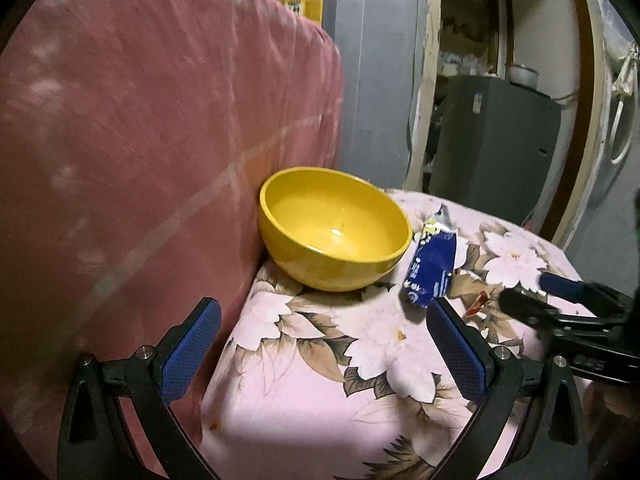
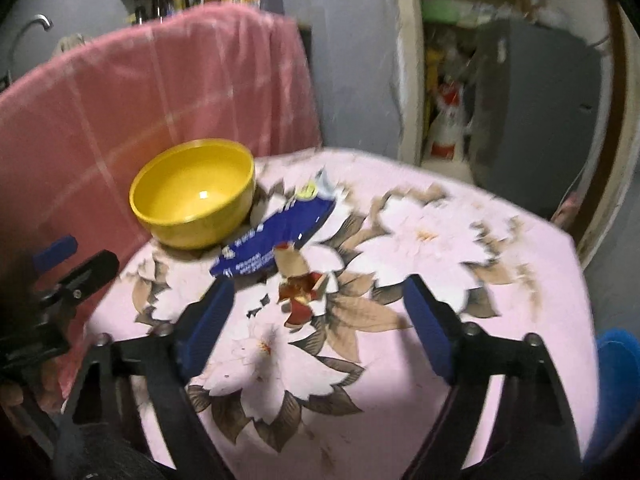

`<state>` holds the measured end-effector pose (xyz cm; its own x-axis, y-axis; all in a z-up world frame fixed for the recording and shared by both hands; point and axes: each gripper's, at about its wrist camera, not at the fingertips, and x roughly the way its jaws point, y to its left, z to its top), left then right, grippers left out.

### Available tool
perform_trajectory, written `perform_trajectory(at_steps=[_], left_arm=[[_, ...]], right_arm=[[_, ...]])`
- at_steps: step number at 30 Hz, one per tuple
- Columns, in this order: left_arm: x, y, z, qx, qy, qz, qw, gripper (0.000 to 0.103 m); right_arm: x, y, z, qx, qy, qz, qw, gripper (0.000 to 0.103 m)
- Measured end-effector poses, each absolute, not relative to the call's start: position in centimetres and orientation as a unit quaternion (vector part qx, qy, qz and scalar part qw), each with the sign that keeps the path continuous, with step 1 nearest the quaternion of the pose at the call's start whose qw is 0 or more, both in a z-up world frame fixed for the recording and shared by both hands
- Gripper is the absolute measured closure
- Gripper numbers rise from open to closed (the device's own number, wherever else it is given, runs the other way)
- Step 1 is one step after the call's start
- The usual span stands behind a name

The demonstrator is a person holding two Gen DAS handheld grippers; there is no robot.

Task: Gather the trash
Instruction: 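Grasp blue snack packet with left gripper while right grasps the brown paper scrap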

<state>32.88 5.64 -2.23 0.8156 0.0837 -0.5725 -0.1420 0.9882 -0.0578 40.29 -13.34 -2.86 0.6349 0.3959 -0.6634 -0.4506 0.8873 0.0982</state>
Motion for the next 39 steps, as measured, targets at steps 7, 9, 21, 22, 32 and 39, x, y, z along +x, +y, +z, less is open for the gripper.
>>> perform_trajectory(at_steps=[7,9,21,22,32,39], left_arm=[[34.1,6.0,-3.0,-0.055,0.323,0.046,0.944,0.005],[34.4,6.1,-3.1,-0.06,0.332,0.038,0.941,0.005],[35.8,4.5,-3.2,-0.062,0.377,-0.026,0.924,0.023],[36.0,4.2,-3.2,-0.059,0.379,-0.032,0.923,0.023],[40.0,0.0,-3.9,0.023,0.42,-0.062,0.905,0.025],[41.1,-0.1,-3.9,0.006,0.429,-0.058,0.901,0.035]], right_arm=[[43.0,-10.7,-5.4,-0.065,0.417,0.252,0.871,0.033],[43.6,-10.6,-5.9,-0.063,0.431,0.255,0.863,0.039],[43.7,-13.2,-5.4,-0.042,0.438,0.253,0.862,0.075],[43.6,-13.5,-5.3,-0.043,0.435,0.25,0.864,0.075],[41.3,-18.6,-4.3,0.005,0.418,0.229,0.879,0.075],[40.7,-20.2,-4.1,0.023,0.414,0.224,0.882,0.075]])
